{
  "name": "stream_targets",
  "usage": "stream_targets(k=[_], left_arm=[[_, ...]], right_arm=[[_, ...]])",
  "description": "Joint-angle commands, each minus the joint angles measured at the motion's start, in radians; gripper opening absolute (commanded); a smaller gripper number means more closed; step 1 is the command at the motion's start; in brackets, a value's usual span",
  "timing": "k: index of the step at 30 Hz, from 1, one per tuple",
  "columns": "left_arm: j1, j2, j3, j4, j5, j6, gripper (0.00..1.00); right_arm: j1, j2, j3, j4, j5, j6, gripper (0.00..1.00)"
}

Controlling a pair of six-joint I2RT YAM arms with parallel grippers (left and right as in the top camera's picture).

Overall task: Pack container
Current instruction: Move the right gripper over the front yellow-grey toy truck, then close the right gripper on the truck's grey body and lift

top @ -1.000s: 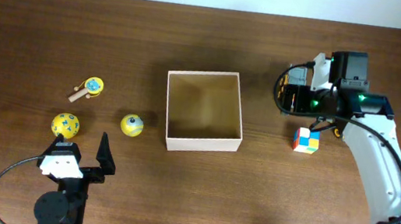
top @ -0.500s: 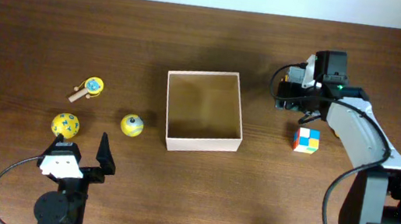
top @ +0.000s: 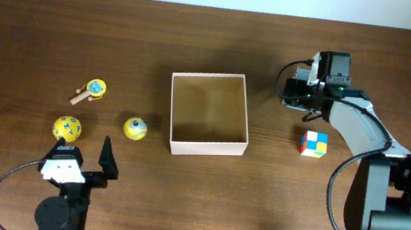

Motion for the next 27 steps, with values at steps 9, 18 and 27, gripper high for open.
stream_targets(k=[9,18,27], left_arm=[[0.006,-0.008,-0.007,0.003,0.014,0.016,0.99],[0.006,-0.008,-0.007,0.003,0.014,0.016,0.99],[0.006,-0.008,-0.007,0.003,0.014,0.016,0.99]], right_arm=[[-0.006,0.020,0.013,0.051,0.034,0.008,0.88],[-0.006,0.053,0.013,0.080,0.031,0.022,0.86],[-0.006,0.066,0.013,0.130,0.031,0.027,0.75]])
